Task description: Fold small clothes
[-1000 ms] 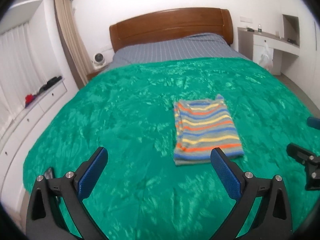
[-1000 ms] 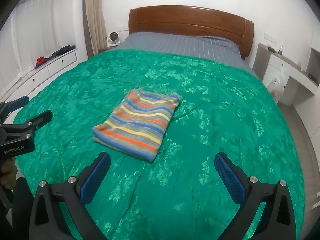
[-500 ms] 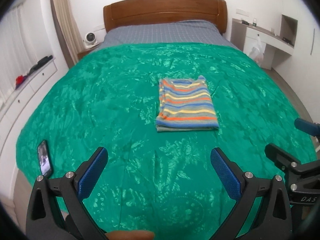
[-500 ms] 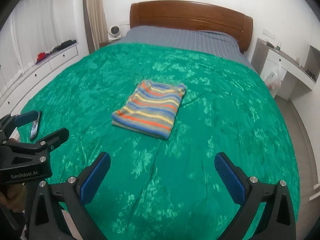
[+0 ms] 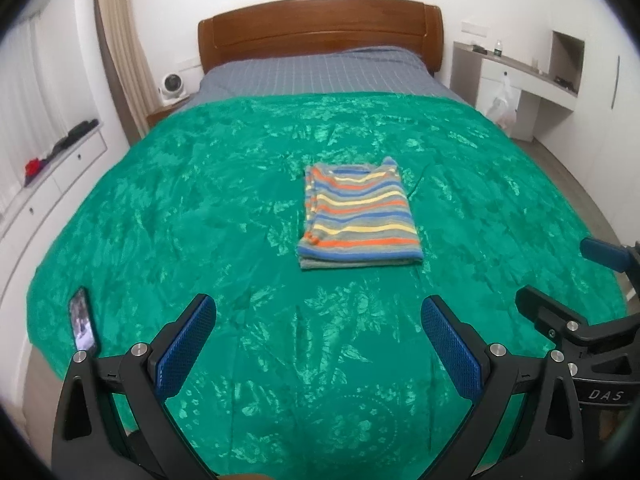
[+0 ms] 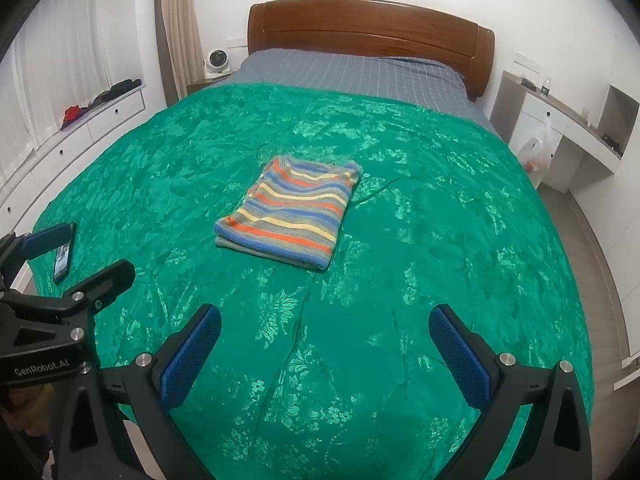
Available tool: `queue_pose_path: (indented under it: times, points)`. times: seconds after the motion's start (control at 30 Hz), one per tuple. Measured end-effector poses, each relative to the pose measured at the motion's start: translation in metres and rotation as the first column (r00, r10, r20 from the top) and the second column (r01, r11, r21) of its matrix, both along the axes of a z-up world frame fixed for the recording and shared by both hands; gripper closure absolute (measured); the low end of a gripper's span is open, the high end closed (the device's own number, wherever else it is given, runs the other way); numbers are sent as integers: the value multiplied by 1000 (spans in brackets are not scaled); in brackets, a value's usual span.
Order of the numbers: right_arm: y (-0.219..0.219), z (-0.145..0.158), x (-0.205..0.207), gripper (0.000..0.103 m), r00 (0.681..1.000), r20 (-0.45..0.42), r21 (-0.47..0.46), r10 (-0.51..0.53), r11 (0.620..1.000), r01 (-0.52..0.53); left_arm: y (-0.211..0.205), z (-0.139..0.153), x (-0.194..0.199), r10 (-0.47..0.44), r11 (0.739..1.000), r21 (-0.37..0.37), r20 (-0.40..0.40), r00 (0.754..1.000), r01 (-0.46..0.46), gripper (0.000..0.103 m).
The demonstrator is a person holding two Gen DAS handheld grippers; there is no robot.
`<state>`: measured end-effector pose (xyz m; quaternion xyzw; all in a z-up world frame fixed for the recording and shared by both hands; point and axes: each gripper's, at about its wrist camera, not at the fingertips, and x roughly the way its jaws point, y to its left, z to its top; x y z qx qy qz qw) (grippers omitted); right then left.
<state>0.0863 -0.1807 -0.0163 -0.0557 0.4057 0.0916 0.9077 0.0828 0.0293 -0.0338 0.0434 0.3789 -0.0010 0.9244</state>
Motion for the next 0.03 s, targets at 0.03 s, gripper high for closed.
queue_pose_path:
  times: [0.03]
  points:
    - [0, 0, 1, 1, 1000, 0, 1, 0, 1000, 0, -1, 0, 0, 2, 1000, 6, 5, 1000, -2, 0]
